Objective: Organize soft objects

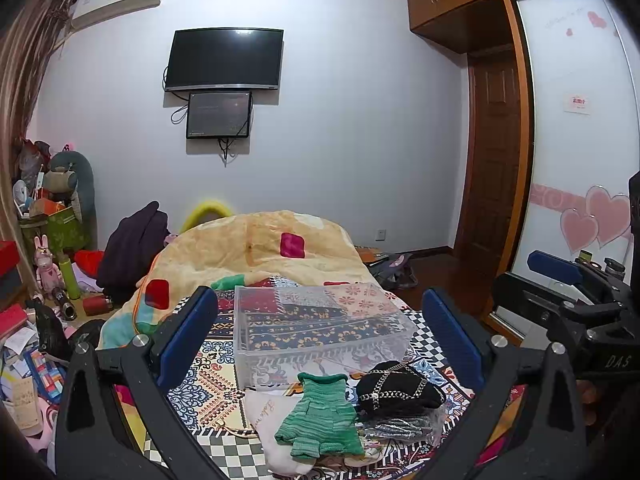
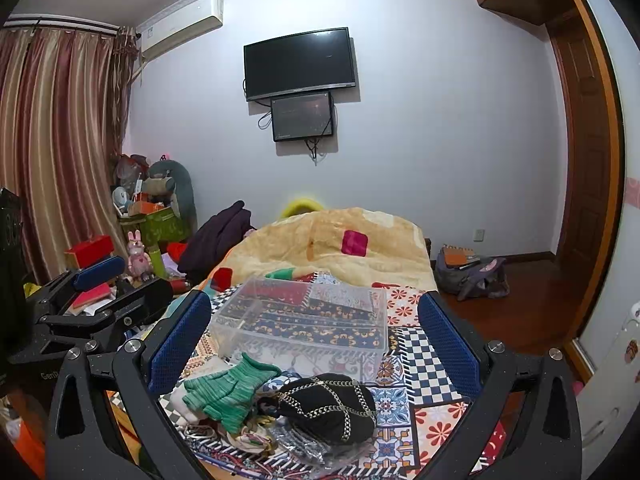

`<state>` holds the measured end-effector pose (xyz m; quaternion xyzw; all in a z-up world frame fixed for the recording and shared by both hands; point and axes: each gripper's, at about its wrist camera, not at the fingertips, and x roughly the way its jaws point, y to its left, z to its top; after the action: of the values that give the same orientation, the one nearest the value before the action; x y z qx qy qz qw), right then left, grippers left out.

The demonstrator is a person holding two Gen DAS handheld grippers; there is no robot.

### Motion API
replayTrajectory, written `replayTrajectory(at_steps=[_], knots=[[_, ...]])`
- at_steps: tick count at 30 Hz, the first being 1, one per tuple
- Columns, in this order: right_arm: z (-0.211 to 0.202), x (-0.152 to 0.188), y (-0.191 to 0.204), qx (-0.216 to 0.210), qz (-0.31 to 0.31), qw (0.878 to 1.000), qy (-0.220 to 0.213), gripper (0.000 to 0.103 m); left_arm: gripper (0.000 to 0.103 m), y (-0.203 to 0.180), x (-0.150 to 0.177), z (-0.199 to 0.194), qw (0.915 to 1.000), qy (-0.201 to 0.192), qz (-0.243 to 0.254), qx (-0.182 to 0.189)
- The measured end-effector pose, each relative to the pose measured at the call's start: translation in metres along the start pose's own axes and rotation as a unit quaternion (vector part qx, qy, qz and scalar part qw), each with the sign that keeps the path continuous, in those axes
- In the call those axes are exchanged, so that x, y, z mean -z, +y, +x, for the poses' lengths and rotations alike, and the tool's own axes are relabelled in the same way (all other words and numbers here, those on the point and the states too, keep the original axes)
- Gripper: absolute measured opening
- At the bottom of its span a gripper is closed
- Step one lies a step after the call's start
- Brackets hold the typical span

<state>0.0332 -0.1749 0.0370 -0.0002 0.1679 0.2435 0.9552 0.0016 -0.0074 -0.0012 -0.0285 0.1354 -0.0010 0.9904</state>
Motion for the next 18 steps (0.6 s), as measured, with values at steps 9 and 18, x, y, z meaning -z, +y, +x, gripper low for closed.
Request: replayTrajectory(at_steps=[9, 18], knots=[[-0.0005, 0.0006, -0.0003, 0.0, 0.0, 1.0, -0.001, 0.103, 0.103, -0.0009, -0.0003, -0.0013, 1.0, 0.0, 0.002, 0.002], [-0.0009, 0.0002, 0.0, -0.001, 0.0, 1.0, -0.001, 0.103, 0.103, -0.0013, -0.0005, -0.0017, 1.0, 0.0, 0.002, 0.002]])
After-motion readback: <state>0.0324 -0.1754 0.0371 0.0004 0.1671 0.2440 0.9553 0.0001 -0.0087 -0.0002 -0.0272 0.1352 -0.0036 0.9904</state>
